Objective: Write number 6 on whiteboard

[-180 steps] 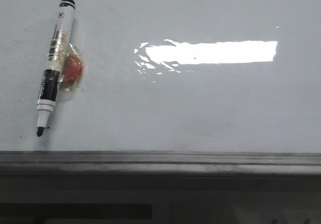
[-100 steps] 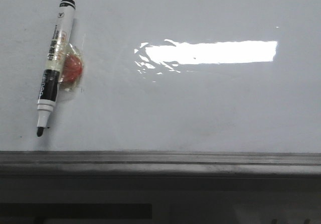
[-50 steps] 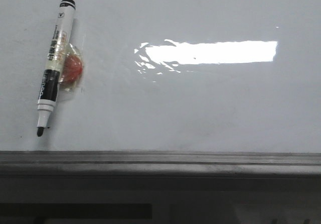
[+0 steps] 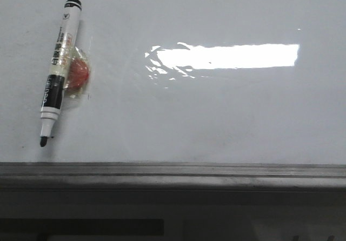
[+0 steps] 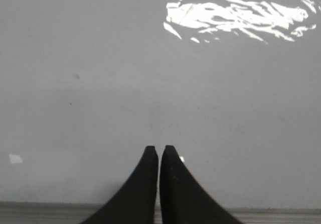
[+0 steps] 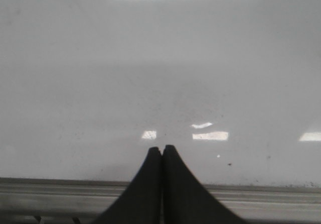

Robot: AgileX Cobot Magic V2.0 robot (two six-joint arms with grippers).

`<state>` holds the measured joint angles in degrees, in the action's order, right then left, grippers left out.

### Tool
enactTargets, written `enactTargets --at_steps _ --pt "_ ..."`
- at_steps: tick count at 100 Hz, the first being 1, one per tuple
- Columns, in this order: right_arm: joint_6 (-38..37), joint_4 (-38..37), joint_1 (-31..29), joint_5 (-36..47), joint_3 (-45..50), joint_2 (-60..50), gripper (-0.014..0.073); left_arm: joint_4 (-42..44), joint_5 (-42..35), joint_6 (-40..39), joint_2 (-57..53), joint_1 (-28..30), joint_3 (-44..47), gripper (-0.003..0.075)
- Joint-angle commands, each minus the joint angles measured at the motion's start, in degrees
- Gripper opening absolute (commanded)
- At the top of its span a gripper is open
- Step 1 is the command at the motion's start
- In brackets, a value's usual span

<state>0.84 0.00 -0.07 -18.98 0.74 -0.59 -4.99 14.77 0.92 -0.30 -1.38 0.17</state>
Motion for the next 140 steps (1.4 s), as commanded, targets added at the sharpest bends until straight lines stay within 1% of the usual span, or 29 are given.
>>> enactTargets --at_steps 1,11,27,35,41,50,60,70,77,91,100,105,108,115,119,120,122,123,127,130,134,140 --pt "0.27 0.58 -0.36 4.03 1.56 -1.02 -0.0064 -0.06 -7.61 -0.25 -1.79 0.16 2.66 -0.0019" --pt "0.26 4.08 -0.36 8.45 1.56 -1.02 -0.0064 -0.06 -8.88 -0.25 -1.79 0.16 2.66 -0.0019" --pt "0.26 4.44 -0.36 12.33 1.56 -1.02 -0.0064 -0.26 -12.50 -0.25 -1.79 0.16 2.00 -0.0019" --pt "0.26 4.55 -0.36 15.84 1.56 -1.02 -0.0064 -0.26 -12.48 -0.25 -1.79 0.16 1.45 -0.0020" --pt "0.26 7.41 -0.36 17.27 1.29 -1.02 -0.0064 -0.69 -12.21 -0.25 -1.79 0.16 0.78 -0.0020" --pt "0.26 11.57 -0.36 15.33 0.60 -1.02 -0.0064 -0.78 -11.17 -0.12 -1.79 0.16 -1.47 -0.0020" --pt "0.26 11.64 -0.36 14.01 0.02 -0.61 -0.0064 1.51 -8.76 0.78 -1.28 0.16 -5.56 -0.0020" --pt "0.26 11.64 -0.36 11.38 -2.36 0.49 -0.0064 4.99 -4.82 0.78 0.49 0.16 -10.02 -0.0020" --pt "0.26 11.64 -0.36 9.41 -4.62 2.02 -0.0064 5.52 -2.68 0.78 2.40 0.16 -12.59 -0.0020" --pt "0.26 11.95 -0.36 5.38 -11.17 6.36 -0.0064 1.73 -2.91 0.78 6.05 0.05 -15.18 -0.0019" --pt "0.26 11.95 -0.36 1.89 -14.85 9.58 -0.0064 1.82 -2.75 0.78 7.65 0.05 -16.18 -0.0018" --pt "0.26 11.95 -0.36 1.57 -15.75 10.76 -0.0064 2.16 -2.75 0.78 8.12 0.05 -16.30 -0.0014" --pt "0.26 11.95 -0.36 1.76 -15.93 11.17 -0.0064 2.16 -2.75 0.78 8.37 0.05 -16.43 0.0000" --pt "0.26 11.95 -0.36 2.51 -15.91 11.93 -0.0064 1.44 -2.75 0.78 8.81 0.05 -16.43 0.0084" --pt "0.26 11.95 -0.36 1.74 -15.78 12.20 -0.0064 0.70 -2.75 0.78 9.04 0.05 -16.43 0.0169" --pt "0.26 11.95 -0.36 1.51 -15.78 12.20 -0.0064 0.65 -2.75 0.78 9.15 0.05 -16.43 0.0202" --pt "0.26 11.95 -0.36 0.71 -15.78 12.20 -0.0064 0.53 -2.75 0.78 9.27 0.05 -16.43 0.0236" --pt "0.26 11.95 -0.36 0.17 -15.78 12.20 -0.0064 0.53 -2.75 0.78 9.25 0.05 -16.43 0.0270" --pt "0.26 11.95 -0.36 -0.92 -15.78 12.20 -0.0064 0.27 -3.00 0.78 9.44 0.05 -16.43 0.0367" --pt "0.26 11.95 -0.36 -1.92 -15.78 12.20 -0.0064 0.14 -3.26 0.78 9.54 0.05 -16.43 0.0416" --pt "0.26 11.95 -0.36 -2.82 -15.78 12.20 -0.0064 0.00 -4.04 0.78 9.69 0.05 -16.29 0.0461" --pt "0.26 11.95 -0.36 -2.98 -15.78 12.20 -0.0064 -1.53 -6.82 0.78 9.68 0.05 -15.90 0.0473"
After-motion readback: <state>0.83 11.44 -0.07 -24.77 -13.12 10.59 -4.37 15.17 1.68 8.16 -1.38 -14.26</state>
